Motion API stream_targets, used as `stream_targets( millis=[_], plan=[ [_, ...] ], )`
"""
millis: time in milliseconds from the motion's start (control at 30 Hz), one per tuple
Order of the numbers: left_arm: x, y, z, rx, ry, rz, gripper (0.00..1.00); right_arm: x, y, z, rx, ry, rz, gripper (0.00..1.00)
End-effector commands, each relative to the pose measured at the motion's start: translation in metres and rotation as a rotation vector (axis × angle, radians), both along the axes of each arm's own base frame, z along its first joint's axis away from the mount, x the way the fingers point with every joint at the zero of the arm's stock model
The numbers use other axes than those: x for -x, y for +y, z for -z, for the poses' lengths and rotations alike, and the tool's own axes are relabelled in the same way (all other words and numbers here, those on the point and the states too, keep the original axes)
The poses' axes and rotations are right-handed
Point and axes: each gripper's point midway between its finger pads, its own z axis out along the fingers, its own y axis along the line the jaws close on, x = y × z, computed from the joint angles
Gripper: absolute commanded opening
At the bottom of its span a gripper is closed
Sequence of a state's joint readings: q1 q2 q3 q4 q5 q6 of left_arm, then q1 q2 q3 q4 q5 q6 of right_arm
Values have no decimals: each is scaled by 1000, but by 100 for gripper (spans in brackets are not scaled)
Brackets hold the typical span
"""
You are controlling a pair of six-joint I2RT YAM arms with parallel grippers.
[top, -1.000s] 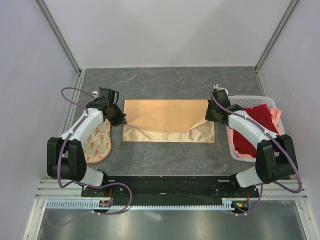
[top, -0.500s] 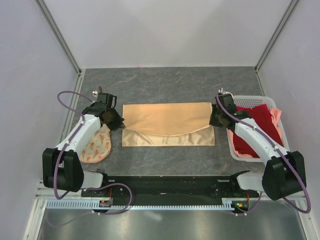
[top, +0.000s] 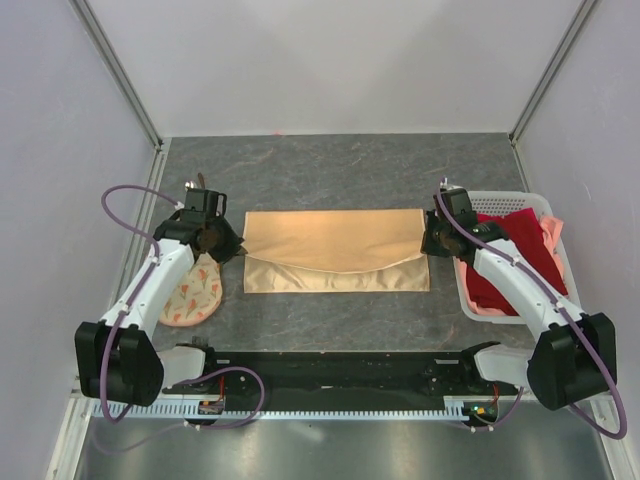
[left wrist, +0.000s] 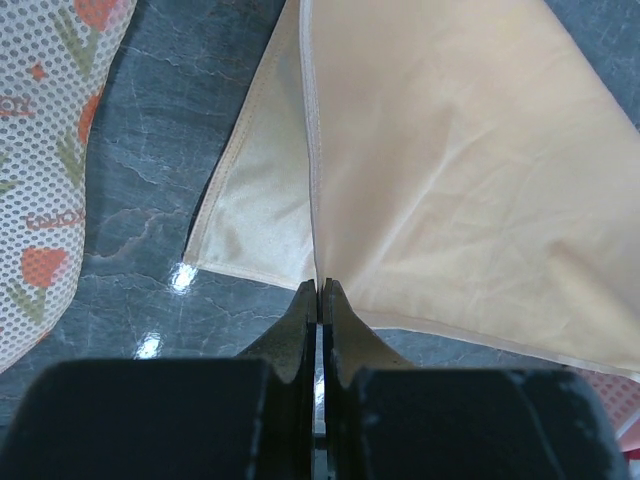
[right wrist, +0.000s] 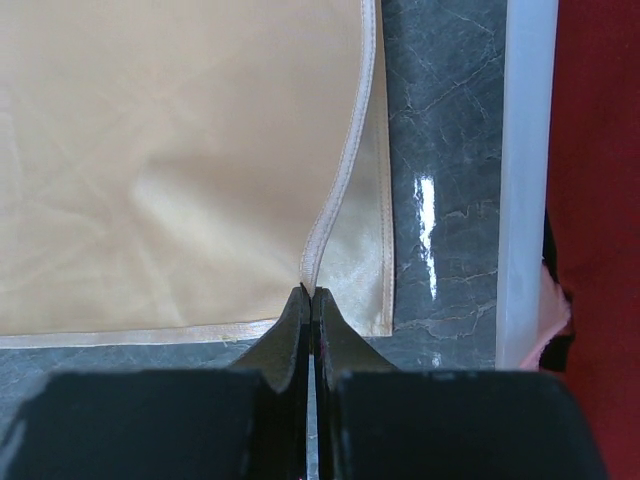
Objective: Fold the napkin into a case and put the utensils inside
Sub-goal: Fold and flatten the napkin at the center of the board.
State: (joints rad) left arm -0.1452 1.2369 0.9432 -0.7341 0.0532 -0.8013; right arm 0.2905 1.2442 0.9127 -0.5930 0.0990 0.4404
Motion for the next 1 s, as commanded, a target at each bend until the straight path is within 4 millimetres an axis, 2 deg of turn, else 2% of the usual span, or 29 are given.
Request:
stream_targets(
  millis=[0,233,467,600,767,967],
  plan=[
    [9,7,1,-31,6,13,2,0,3,-20,-25,-43,-19,0],
    [27,7,31,-28,95,12,2,14,1,4,-26,19,-16,0],
    [29,6,55,-31,148,14,2,26,-1,34,-19,82,-11,0],
    [31,7,65,-39,170,15,2,29,-5,44,1,96,4,0],
    [33,10,73,-53,191,14,2,30,-9,52,22,118,19,0],
    [33,9,70,-49,180,18,2,32,-9,55,17,132,39,0]
  ],
)
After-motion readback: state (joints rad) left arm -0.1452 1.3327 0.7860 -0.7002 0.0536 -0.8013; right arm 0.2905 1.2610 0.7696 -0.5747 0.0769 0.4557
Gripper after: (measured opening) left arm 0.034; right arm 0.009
